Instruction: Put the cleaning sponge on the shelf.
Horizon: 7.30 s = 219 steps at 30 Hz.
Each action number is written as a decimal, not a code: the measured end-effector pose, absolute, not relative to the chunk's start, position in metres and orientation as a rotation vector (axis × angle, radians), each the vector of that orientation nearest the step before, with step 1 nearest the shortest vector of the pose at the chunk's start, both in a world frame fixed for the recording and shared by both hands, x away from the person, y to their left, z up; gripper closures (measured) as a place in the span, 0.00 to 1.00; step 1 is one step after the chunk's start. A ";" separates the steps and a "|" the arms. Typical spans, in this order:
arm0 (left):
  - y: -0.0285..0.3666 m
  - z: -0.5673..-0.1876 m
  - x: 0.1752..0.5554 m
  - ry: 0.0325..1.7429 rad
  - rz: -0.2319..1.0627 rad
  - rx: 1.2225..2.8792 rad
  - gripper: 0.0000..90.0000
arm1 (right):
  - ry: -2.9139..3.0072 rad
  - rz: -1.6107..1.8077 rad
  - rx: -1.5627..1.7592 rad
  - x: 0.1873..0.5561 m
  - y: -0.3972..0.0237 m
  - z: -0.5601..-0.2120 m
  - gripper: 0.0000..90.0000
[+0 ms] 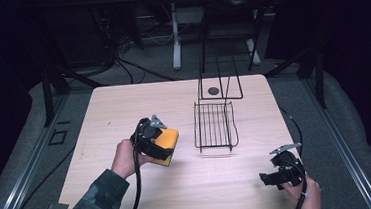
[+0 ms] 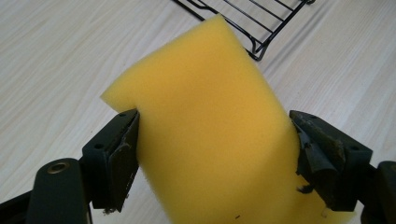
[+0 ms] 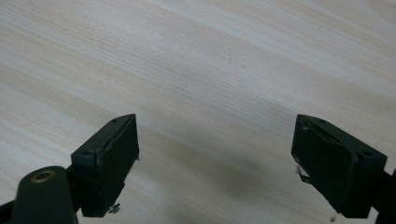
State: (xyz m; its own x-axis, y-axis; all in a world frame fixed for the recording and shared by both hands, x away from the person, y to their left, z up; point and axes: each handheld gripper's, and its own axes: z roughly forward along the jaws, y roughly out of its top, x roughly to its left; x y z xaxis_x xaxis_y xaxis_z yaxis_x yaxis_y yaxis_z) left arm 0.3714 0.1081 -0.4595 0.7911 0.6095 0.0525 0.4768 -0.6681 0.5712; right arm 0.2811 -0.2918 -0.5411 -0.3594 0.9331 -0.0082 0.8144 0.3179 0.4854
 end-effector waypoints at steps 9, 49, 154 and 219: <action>0.100 -0.452 0.381 0.793 0.329 2.408 0.23 | 2.305 0.589 1.575 0.282 -0.291 -0.541 0.16; 0.032 -0.449 0.426 0.783 0.248 2.358 0.24 | 2.317 0.607 1.544 0.285 -0.284 -0.541 0.16; -0.047 -0.508 0.429 1.000 0.412 2.226 0.10 | 2.358 0.597 1.527 0.280 -0.280 -0.540 0.16; 0.216 -0.505 0.310 1.093 0.372 2.309 0.00 | 2.375 0.544 1.448 0.276 -0.272 -0.541 0.16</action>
